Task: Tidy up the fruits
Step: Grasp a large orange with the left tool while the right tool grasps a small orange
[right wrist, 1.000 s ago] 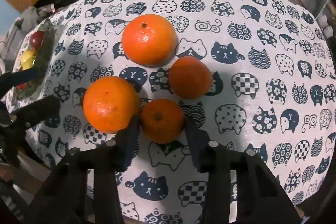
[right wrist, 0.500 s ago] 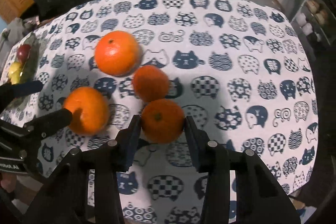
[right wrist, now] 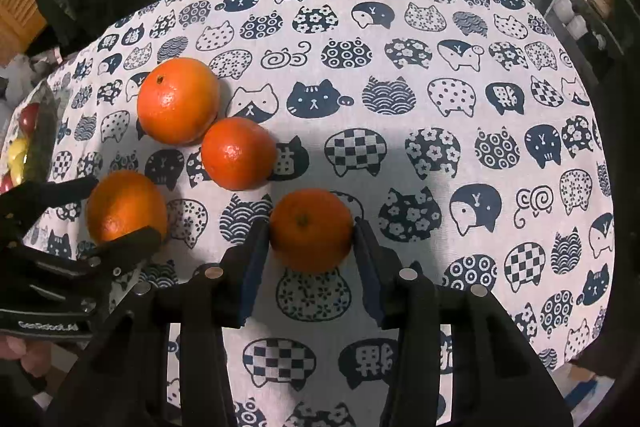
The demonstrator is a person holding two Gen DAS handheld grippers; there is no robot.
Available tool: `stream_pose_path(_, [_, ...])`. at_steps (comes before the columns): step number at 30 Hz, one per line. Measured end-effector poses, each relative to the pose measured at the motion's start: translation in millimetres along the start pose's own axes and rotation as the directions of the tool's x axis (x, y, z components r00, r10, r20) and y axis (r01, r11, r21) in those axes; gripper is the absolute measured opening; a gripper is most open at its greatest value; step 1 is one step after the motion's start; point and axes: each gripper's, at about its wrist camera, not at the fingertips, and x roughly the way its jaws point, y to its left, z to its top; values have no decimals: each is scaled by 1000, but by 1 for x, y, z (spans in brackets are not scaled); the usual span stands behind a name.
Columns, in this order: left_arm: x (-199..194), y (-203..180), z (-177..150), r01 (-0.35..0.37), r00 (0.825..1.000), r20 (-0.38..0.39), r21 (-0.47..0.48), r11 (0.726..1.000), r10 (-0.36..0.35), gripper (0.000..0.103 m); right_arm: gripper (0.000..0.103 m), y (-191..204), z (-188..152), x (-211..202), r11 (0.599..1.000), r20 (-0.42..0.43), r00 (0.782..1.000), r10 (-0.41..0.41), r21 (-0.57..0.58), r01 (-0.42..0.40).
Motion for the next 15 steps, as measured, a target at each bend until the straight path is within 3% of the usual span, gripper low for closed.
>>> stream_pose_path(7, [-2, -9, -2, 60, 998, -3, 40, 997, -60, 66, 45, -5, 3, 10, 999, -7, 1000, 29, 29, -28])
stream_pose_path(15, [-4, -13, -4, 20, 1000, 4, 73, 997, -20, 65, 43, -3, 2, 6, 1000, 23, 1000, 7, 20, -8])
